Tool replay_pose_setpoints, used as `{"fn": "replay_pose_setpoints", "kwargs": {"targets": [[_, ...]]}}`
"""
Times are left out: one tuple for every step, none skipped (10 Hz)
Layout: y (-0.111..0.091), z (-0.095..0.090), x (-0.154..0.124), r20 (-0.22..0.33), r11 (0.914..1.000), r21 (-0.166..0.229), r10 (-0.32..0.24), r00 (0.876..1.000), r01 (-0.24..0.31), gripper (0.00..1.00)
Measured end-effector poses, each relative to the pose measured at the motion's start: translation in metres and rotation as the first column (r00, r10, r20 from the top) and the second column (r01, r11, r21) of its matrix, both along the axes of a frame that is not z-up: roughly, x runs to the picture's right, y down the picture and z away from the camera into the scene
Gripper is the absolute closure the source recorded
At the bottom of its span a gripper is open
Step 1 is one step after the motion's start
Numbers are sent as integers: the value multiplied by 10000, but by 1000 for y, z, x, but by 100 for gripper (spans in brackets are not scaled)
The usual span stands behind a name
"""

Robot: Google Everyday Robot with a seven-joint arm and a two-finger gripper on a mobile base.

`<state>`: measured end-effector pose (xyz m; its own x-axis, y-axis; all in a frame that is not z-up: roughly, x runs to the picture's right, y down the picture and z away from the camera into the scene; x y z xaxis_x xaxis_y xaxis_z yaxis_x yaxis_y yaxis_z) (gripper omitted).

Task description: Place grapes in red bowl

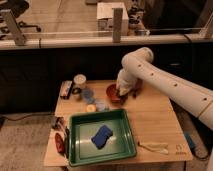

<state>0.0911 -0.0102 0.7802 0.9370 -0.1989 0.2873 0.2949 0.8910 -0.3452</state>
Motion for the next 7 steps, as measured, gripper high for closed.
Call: {"fn": "replay_pose_setpoints", "kwargs": {"targets": [[-3, 2, 0, 23, 10000, 66, -1, 10000, 1, 96], [-8, 3, 1, 64, 9999, 145, 21, 10000, -22, 96], [-9, 6, -4, 160, 9998, 180, 4, 9999, -7, 96], [-10, 7, -8, 230, 9998, 200, -22, 9997, 17, 96], [-12, 8, -12, 312, 9997, 227, -84, 9995, 77, 96], [-14, 10, -17, 409, 9996, 268, -117, 9991, 106, 96], [-17, 12, -20, 489, 9994, 325, -134, 9987, 119, 96]]}}
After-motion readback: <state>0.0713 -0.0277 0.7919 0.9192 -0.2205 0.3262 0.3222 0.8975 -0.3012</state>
